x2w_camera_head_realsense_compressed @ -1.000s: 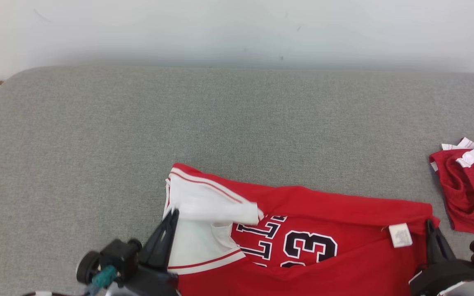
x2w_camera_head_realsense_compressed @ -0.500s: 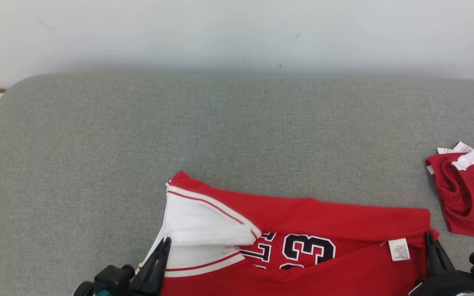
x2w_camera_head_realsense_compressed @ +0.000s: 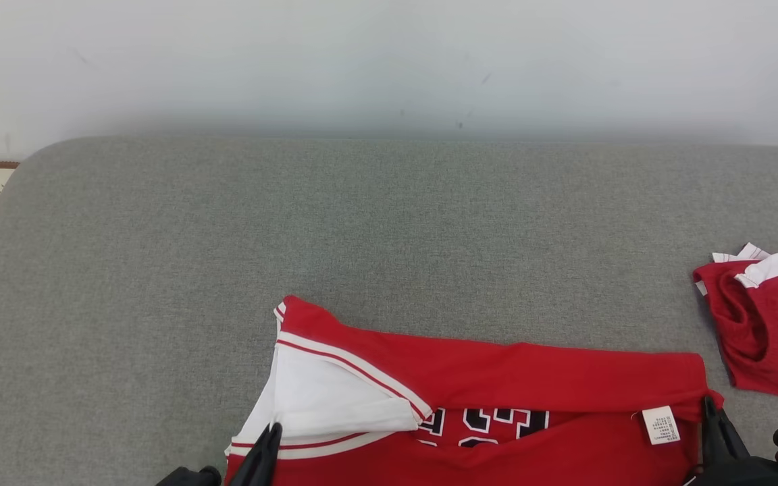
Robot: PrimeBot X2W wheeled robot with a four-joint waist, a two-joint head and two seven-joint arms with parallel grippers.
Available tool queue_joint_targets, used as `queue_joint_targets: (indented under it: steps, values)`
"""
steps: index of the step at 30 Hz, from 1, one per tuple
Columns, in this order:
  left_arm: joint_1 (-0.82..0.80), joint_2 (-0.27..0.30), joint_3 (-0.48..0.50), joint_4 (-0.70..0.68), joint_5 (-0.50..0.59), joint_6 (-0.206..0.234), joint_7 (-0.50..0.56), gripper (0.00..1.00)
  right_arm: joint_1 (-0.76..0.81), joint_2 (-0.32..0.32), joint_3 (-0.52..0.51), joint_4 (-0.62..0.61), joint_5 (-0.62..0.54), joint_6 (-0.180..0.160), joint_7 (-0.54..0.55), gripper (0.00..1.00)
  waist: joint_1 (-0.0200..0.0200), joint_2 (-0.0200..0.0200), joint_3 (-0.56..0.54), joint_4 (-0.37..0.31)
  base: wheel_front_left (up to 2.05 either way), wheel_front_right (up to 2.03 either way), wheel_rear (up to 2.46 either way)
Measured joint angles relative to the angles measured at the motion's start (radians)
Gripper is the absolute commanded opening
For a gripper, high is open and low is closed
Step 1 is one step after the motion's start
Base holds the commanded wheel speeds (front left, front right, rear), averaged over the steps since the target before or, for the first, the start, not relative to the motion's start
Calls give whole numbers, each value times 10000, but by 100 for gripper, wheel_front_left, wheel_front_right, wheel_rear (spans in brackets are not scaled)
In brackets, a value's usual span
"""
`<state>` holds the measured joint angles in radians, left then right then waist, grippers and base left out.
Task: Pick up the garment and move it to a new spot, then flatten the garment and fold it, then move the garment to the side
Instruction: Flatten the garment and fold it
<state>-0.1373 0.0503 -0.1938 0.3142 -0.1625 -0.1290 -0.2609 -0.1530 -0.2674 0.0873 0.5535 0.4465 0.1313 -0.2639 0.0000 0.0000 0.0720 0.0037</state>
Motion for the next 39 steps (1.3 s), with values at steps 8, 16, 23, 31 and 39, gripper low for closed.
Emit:
queue_joint_targets:
  steps: [8, 16, 23, 31, 39]
  values:
    - [146, 2, -79, 299, -150, 36, 0, 0, 155, 58, 38, 29, 15, 0, 0, 0, 0, 0, -44, -79, 0, 0, 0]
    - [155, 6, 198, 230, 161, 543, 0, 100, 195, 113, -378, -190, 299, 0, 0, 100, 0, 0, 42, -108, 0, 0, 0]
    - [169, 2, 366, -688, 564, 949, 0, 100, 495, 313, -986, -1216, 196, 0, 0, 100, 0, 0, 225, -129, 0, 0, 0]
    - [139, 2, 188, -940, 696, 945, 0, 100, 178, 558, -746, -341, -92, 0, 0, 100, 0, 1, 473, -47, 0, 0, 0]
    - [97, 2, 107, -997, 773, 926, 0, 100, -285, 556, 102, 759, 307, -12, -73, 100, 0, 0, 662, 278, 0, 0, 0]
